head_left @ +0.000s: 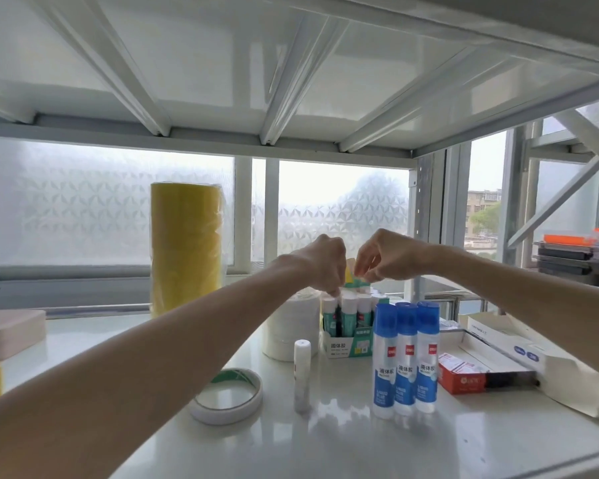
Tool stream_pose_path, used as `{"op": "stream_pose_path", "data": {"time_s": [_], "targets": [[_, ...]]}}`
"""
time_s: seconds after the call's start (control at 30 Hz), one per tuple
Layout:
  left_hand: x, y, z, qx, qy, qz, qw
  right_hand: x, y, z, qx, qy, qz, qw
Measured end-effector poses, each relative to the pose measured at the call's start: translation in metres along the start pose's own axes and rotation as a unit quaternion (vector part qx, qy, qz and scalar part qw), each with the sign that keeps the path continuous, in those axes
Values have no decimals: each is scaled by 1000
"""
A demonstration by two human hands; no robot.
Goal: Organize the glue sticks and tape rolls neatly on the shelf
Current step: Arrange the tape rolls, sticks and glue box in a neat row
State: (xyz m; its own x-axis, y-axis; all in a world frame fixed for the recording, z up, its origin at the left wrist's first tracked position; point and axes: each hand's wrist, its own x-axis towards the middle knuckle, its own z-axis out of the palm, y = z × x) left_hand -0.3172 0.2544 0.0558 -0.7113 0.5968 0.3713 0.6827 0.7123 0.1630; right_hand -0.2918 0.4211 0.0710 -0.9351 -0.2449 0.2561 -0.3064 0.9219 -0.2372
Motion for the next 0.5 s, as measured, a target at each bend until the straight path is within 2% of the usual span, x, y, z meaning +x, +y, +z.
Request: {"op": "stream_pose_path", "data": {"time_s": [0.1, 0.3, 0.5], "targets": [[-6, -9, -17, -17, 34, -7, 999, -5, 11, -11, -15, 31, 31, 999], [-34, -43, -42, -15, 100, -47, 994, -18, 33, -9, -35, 18, 80, 996], [-59, -69, -49, -25, 109, -98, 989, -17, 14, -5, -3, 50, 51, 997]]}}
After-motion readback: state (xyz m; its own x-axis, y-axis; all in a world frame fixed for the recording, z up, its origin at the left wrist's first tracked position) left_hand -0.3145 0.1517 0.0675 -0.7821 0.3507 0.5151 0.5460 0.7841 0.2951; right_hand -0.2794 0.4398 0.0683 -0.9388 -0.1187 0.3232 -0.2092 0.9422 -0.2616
